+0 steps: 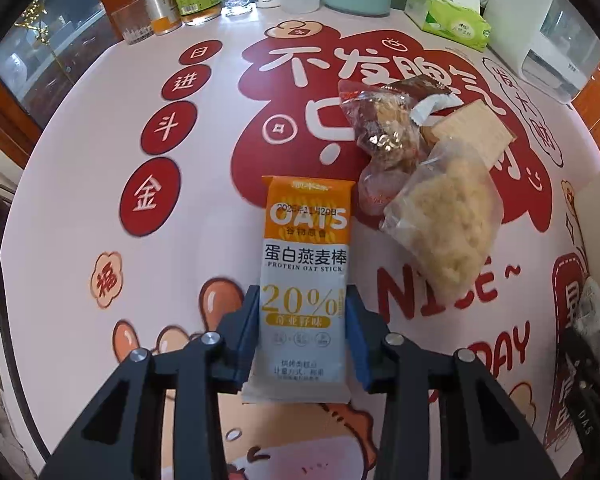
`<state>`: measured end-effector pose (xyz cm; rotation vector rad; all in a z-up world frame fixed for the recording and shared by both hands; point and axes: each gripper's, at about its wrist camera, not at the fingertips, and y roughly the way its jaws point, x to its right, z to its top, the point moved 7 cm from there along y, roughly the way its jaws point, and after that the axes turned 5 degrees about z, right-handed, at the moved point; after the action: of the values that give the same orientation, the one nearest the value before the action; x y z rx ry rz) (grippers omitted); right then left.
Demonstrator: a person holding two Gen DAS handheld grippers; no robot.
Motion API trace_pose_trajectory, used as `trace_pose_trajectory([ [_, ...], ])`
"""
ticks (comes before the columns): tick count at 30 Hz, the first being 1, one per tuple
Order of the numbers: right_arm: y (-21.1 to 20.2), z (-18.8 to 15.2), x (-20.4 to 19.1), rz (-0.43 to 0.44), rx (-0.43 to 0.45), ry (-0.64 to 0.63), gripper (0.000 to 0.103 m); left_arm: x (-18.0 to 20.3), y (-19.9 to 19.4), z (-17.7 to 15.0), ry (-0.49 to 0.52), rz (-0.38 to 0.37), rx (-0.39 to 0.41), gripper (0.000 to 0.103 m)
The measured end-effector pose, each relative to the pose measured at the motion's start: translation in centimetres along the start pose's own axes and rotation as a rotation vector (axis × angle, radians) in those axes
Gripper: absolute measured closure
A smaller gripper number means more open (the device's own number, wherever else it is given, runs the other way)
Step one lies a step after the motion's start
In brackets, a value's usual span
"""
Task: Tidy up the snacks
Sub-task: 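Grasp the orange OATS bar with the left tool while the right grasps the white DONGZAO bag, then carry the OATS bar and DONGZAO bag over the tray and release them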
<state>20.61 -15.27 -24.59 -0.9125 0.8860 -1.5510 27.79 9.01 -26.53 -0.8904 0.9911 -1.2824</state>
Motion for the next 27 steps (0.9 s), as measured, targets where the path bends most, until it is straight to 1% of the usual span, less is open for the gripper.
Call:
trace_pose_trajectory([
  [2,-0.6,-0.1,-0.2,0.019,0.008,-0.004,0.049,-0.4,-0.7,-0.5,-0.004,0.004,0.006,0.065],
  [6,-3.0,-0.5,-1.2,0.062,0.046,-0.027,0.049,-1.3,-3.1,-1.2,0.027,0.027,0.045,0.065],
  [10,-5.7,-1.2,-2.3,0.121,0.078,-0.051,0.049,-1.2,-7.1,-2.6,0.083,0.049,0.11,0.065],
  [13,-7.7,-1.8,-3.0,0.183,0.091,-0.059,0.049,-0.7,-9.8,-3.3,0.115,0.048,0.152,0.065],
  [17,-10.5,-2.4,-3.4,0.242,0.125,-0.071,0.049,1.4,-13.5,-4.0,0.163,0.028,0.21,0.065],
  [20,-12.6,-2.5,-2.7,0.275,0.168,-0.074,0.049,3.5,-16.3,-4.5,0.205,0.026,0.262,0.065],
  [25,-15.7,-2.7,0.2,0.317,0.236,-0.055,0.048,7.3,-21.1,-4.9,0.261,0.071,0.385,0.065],
  [27,-16.5,-2.8,1.6,0.327,0.255,-0.046,0.048,9.2,-22.4,-4.7,0.282,0.07,0.409,0.064],
])
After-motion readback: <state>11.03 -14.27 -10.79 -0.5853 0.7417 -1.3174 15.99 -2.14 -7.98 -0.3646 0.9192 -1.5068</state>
